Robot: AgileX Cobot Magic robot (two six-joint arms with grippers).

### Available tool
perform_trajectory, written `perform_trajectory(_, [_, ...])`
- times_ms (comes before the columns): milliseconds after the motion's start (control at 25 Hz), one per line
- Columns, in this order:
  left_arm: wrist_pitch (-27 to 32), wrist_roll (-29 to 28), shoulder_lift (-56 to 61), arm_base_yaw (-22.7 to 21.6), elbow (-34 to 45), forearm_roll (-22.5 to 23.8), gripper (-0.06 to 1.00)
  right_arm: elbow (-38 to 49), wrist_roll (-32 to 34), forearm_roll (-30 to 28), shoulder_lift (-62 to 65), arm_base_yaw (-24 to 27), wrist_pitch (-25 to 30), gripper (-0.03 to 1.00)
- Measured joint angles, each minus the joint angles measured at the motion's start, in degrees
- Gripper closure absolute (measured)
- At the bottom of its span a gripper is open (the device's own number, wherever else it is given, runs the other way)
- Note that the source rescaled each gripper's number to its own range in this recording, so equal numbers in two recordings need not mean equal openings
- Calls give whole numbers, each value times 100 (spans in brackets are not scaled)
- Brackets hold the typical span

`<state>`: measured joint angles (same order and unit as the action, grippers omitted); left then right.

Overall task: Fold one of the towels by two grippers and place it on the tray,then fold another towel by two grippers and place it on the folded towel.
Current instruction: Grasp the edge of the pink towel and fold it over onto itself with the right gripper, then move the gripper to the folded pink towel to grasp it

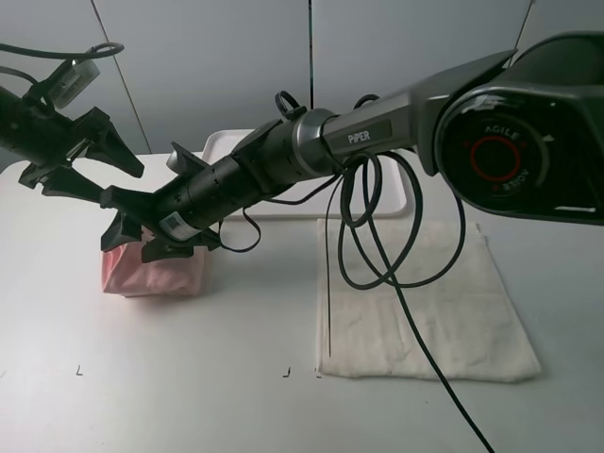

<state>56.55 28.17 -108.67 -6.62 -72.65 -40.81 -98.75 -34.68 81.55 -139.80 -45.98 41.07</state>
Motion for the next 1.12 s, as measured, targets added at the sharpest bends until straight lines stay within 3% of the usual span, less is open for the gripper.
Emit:
perform_trajectory(160, [0, 0, 0, -13, 0, 0, -3, 0, -72, -168, 0, 100, 286, 34])
perform_trajectory(480, [0, 0, 0, -13, 0, 0, -3, 0, 293, -540, 0, 790, 736, 34])
perform_trajectory(720, [0, 0, 0, -13, 0, 0, -3, -3, 817, -1358, 0, 830, 484, 34])
perform_trajectory(840, [0, 0, 0, -13, 0, 0, -3, -3, 1066, -1630, 0, 830, 298, 25])
perform_trajectory(1120, [0, 0, 0, -13, 0, 0, -3, -23, 1182, -1537, -183, 798, 223, 20])
